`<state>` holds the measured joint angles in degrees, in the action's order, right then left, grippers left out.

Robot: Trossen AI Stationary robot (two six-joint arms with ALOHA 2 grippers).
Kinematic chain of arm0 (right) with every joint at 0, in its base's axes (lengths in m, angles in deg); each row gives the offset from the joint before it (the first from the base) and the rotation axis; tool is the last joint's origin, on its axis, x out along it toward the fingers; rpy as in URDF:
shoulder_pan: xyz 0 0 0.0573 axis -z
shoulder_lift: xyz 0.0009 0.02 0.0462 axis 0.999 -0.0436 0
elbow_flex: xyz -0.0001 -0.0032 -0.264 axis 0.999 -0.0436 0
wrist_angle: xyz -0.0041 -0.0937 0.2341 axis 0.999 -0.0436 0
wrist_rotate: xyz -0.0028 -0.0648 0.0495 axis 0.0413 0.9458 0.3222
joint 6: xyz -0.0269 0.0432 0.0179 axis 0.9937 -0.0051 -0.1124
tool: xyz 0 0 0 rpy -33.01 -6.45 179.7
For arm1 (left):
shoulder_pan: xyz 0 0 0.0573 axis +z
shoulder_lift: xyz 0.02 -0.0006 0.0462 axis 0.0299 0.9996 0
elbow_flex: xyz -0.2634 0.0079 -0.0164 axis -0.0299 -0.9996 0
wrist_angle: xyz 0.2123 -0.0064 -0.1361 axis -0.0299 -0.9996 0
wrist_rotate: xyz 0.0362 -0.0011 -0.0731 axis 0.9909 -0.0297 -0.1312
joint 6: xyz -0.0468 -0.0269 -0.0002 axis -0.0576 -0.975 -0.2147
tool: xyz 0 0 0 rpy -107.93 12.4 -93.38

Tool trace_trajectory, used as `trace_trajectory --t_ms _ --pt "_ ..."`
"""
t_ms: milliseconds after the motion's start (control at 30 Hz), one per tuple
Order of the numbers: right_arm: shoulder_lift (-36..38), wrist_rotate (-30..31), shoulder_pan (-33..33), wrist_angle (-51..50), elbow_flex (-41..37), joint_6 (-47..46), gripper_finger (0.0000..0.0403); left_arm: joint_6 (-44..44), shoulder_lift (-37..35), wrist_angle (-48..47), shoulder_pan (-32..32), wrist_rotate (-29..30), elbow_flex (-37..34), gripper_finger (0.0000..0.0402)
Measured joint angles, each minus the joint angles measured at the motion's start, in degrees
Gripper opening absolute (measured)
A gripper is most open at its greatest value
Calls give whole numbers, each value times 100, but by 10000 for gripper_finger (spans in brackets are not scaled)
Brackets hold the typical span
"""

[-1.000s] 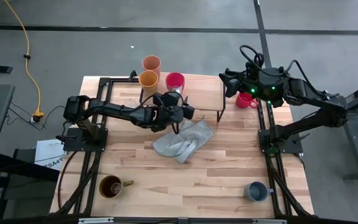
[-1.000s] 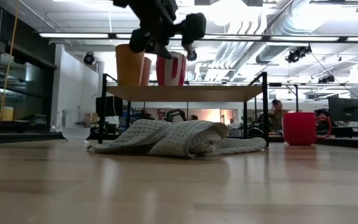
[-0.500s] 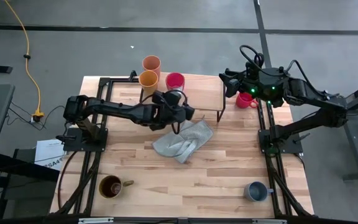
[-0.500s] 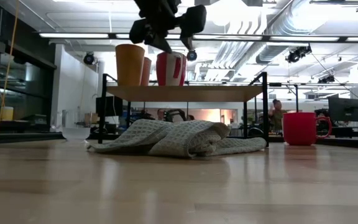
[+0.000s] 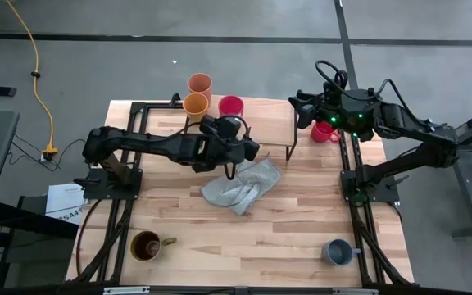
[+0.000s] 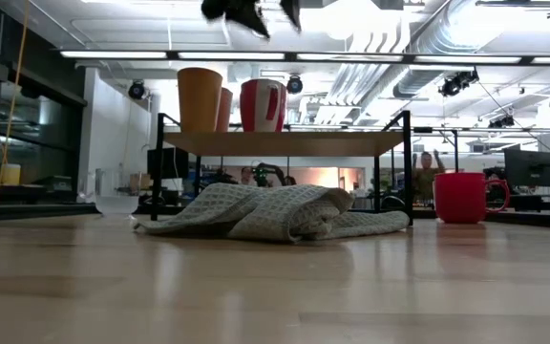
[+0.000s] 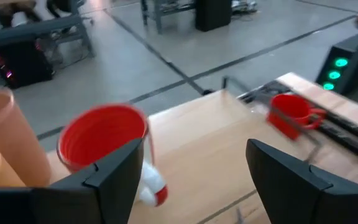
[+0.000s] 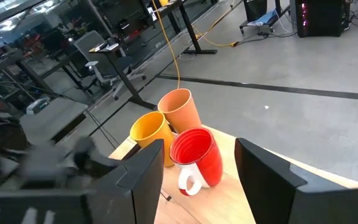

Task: Stack small to large cups/mugs on shelf
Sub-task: Adjust the red mug on the shelf

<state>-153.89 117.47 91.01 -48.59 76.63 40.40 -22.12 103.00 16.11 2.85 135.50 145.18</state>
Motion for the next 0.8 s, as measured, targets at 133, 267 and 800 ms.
trace_trajectory --t_ms 133,267,800 --pt "0 -1 0 2 0 187 189 386 0 -1042 -271 -155 1103 271" --pt "-1 -53 0 2 0 357 189 916 -140 -1898 -558 -385 2106 266" --pt "-707 -1305 0 253 0 1159 189 935 -3233 -183 -1672 -835 -1143 21"
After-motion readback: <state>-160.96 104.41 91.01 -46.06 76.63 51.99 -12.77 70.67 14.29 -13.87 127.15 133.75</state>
